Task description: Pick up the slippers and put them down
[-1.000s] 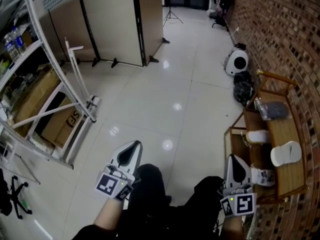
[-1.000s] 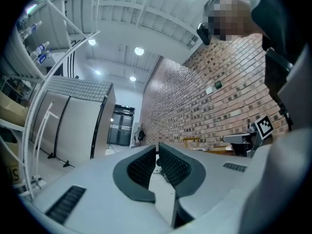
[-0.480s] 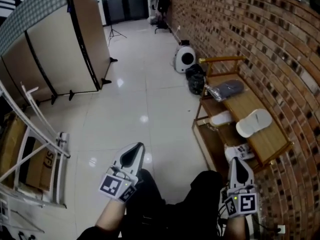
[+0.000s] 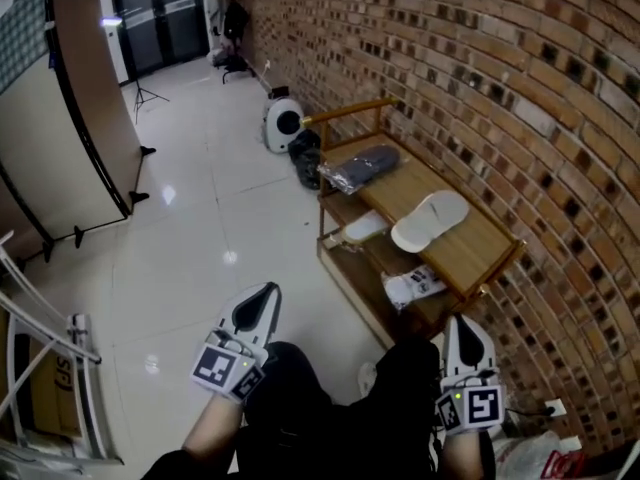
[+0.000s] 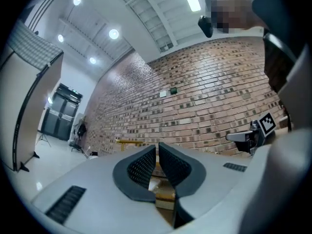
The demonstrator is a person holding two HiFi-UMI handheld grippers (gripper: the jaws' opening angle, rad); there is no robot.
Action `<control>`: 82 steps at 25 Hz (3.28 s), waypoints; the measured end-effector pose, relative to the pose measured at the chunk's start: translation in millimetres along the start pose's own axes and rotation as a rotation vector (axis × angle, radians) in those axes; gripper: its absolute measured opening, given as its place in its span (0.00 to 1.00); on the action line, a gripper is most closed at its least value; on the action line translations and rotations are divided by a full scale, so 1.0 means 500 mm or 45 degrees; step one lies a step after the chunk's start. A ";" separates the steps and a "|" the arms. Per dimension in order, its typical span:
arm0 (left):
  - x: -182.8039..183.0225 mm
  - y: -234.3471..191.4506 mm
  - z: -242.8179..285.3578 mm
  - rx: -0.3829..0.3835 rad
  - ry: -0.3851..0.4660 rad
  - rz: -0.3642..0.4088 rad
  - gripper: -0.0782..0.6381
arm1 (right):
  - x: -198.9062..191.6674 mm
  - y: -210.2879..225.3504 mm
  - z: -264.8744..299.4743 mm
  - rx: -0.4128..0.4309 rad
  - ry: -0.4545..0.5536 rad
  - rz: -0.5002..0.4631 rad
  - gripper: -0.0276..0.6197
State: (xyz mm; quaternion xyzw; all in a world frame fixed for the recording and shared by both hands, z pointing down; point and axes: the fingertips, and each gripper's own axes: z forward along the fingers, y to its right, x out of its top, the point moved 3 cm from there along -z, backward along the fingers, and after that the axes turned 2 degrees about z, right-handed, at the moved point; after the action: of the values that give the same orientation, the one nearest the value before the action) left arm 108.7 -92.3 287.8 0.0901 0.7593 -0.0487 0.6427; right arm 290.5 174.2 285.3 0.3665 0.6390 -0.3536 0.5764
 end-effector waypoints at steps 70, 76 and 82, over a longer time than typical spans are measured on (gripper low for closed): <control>-0.104 -0.030 0.338 -0.140 0.091 -1.557 0.18 | -0.021 0.022 0.036 0.001 -0.053 -0.037 0.06; -0.057 -0.149 0.189 0.041 0.307 -1.483 0.18 | -0.022 -0.085 0.099 0.203 -0.030 -0.046 0.06; -0.047 -0.255 0.018 0.261 0.439 -1.368 0.18 | -0.017 -0.206 0.161 0.411 0.020 -0.041 0.06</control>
State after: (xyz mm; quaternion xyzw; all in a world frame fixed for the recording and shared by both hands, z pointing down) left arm 95.7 -220.8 304.2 -0.2399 0.7836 -0.4265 0.3827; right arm 239.0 53.8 290.2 0.4468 0.5843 -0.4580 0.4992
